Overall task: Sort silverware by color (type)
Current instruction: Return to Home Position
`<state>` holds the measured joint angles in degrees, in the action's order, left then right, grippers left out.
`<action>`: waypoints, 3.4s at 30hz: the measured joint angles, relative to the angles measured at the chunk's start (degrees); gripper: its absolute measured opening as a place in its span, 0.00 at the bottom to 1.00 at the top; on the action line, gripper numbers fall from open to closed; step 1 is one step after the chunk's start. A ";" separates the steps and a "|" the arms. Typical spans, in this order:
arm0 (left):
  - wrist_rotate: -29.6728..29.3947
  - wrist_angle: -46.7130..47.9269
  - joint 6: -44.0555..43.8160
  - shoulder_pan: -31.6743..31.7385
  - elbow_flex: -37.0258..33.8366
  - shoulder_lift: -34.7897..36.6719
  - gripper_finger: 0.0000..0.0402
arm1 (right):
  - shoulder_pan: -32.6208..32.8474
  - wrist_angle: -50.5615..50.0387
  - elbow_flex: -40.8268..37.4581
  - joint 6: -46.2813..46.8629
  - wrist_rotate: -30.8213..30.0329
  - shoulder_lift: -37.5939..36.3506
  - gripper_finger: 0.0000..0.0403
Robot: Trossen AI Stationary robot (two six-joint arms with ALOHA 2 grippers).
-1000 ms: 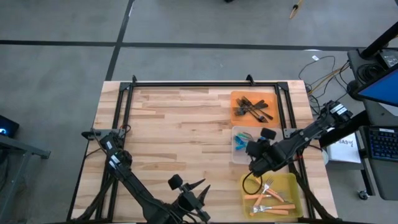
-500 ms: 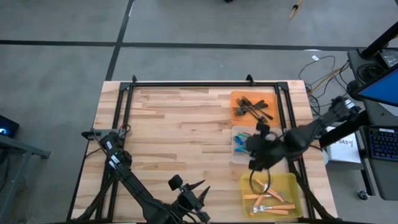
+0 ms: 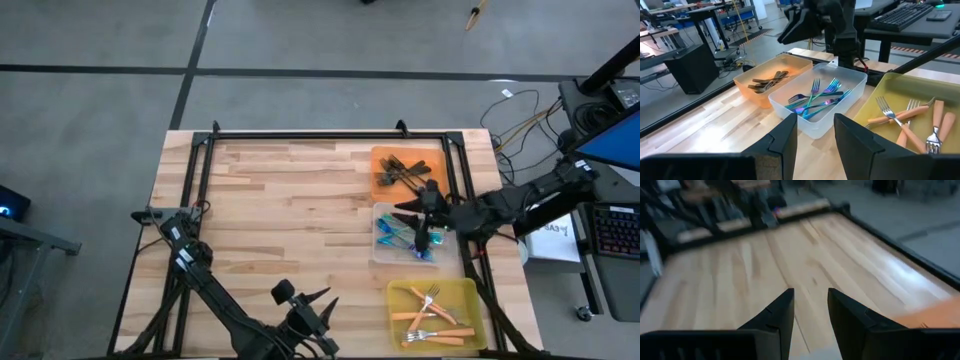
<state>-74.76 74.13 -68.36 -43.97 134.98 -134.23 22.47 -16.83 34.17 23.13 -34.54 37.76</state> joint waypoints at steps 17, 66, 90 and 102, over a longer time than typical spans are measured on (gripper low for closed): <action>0.42 0.28 -0.74 0.09 0.00 0.00 0.27 | -15.15 38.61 -25.61 -2.26 4.58 -1.67 0.27; -2.24 1.12 1.19 1.64 -0.55 0.00 0.27 | -47.11 40.73 -33.03 -0.61 22.55 -1.23 0.27; 3.77 0.00 25.75 21.10 -3.44 5.08 0.27 | -47.11 40.71 -32.96 -0.63 22.55 -1.23 0.27; 33.72 -56.30 51.40 28.87 -56.02 32.92 0.27 | -47.11 40.69 -32.95 -0.63 22.53 -1.23 0.27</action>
<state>-41.04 17.83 -16.95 -15.09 78.95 -101.32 -24.64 23.86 1.23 22.50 -12.01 36.54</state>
